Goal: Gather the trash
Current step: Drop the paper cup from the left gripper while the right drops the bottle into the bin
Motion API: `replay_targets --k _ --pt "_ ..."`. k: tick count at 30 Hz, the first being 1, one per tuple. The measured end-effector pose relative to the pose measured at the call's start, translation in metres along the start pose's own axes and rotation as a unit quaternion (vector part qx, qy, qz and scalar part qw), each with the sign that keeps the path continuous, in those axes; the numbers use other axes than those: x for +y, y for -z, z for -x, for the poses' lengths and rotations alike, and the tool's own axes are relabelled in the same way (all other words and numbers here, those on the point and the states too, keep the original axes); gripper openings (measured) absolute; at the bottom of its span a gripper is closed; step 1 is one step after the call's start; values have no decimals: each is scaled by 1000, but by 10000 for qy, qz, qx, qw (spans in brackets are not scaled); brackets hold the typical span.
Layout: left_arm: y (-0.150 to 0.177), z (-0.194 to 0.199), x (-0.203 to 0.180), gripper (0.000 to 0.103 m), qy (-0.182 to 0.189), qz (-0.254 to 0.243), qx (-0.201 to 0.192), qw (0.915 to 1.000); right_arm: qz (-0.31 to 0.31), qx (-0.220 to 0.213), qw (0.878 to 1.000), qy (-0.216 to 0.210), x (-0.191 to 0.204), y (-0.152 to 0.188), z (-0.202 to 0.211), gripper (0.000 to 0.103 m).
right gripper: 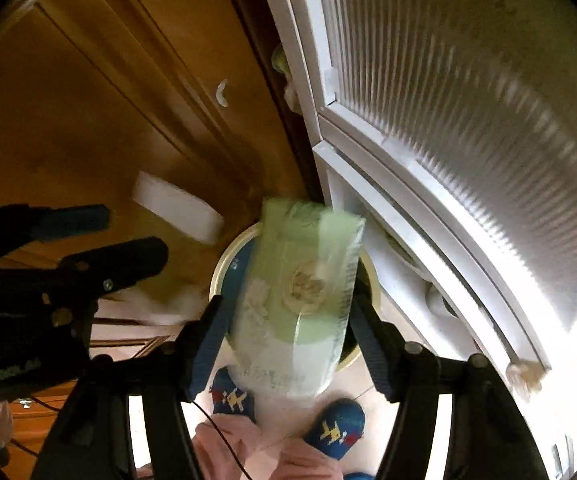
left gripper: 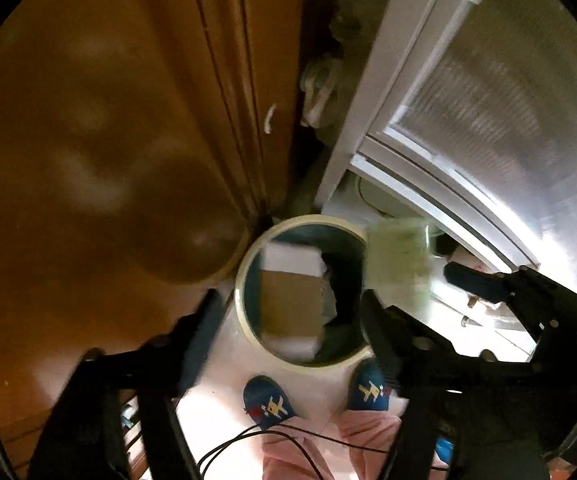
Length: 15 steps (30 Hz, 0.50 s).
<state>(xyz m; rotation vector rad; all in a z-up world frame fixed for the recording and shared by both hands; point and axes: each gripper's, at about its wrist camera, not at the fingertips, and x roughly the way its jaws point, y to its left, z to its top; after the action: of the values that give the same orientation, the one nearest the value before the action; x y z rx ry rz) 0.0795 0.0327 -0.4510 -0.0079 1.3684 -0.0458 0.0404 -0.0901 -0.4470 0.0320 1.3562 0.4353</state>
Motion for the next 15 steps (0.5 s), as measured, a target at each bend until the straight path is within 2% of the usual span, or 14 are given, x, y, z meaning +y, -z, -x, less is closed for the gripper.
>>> replay_targets --k 2,15 --pt "0 1 2 84 -53 11 17 10000 19 -96 10000 5 5 2 0 74" --pt "3 25 0 86 -91 38 -70 9999 -111 -145 9998 -33 9 -10 22 75"
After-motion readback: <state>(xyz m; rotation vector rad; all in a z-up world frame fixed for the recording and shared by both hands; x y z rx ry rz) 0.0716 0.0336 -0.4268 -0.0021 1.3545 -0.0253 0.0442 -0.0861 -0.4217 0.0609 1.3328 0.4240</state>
